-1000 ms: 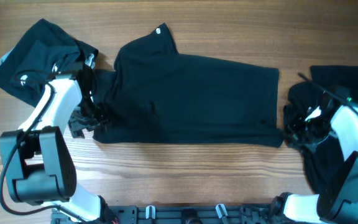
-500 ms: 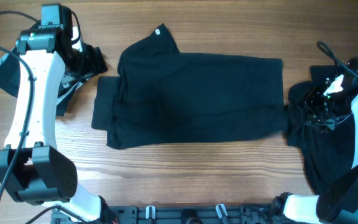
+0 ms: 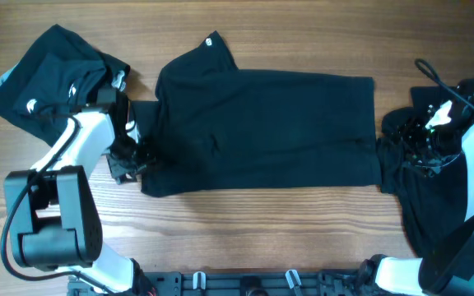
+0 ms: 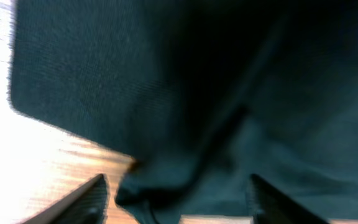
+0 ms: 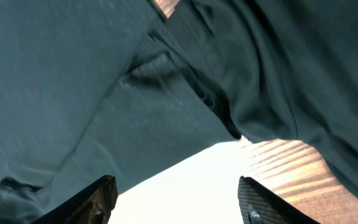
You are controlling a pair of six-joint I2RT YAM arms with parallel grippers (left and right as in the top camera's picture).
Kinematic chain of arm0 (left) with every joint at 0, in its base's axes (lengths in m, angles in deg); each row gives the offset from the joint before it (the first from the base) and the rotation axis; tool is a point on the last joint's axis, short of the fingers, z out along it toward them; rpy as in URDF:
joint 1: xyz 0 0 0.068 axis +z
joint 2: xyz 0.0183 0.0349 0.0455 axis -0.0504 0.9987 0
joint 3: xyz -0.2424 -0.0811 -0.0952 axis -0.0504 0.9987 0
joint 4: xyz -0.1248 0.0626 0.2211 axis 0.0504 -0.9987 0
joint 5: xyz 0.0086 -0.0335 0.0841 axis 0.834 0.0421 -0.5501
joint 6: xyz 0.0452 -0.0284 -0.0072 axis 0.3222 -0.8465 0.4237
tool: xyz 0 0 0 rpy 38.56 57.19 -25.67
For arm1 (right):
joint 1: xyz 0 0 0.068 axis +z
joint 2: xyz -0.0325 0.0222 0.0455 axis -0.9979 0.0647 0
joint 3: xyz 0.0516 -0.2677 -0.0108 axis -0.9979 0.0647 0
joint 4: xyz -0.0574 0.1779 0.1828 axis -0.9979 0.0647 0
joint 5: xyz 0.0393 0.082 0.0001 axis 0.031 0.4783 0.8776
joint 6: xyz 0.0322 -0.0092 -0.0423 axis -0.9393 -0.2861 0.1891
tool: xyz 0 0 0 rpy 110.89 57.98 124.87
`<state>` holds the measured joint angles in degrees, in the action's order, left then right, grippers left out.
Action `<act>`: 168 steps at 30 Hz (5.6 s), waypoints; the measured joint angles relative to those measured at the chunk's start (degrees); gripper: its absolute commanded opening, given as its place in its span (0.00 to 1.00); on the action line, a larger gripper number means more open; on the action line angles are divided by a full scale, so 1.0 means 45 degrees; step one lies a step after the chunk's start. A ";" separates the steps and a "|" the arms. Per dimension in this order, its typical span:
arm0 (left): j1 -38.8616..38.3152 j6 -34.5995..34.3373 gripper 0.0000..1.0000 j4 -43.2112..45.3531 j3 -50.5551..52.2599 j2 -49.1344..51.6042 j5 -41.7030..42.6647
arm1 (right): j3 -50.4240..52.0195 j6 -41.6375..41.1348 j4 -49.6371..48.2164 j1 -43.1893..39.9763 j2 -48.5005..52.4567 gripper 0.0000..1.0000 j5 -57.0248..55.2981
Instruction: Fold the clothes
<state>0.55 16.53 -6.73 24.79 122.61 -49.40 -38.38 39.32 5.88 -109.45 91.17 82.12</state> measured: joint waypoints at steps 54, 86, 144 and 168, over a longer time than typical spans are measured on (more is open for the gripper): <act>-0.1860 0.0869 0.58 0.6431 -0.6285 0.4333 -0.0321 | 0.2365 -0.1545 -0.8932 0.4352 0.3492 0.04 0.1545; -0.2263 0.3959 0.38 1.0078 -0.6290 0.5969 0.0738 | 0.2336 -0.2302 -0.4959 0.4337 -0.0437 0.45 -0.3215; -0.3589 0.4216 0.04 0.7645 -0.6426 0.3395 0.0053 | 0.2336 -0.2244 -0.4561 0.4337 -0.0437 0.45 -0.3026; -0.3803 0.3657 0.51 0.8626 -0.6358 0.5270 -0.1438 | 0.2336 -0.1914 -0.4702 0.4337 -0.0437 0.46 -0.2982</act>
<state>-16.56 32.99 32.08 -3.82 146.33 -55.87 -27.87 30.71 -15.27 -89.93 89.20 68.70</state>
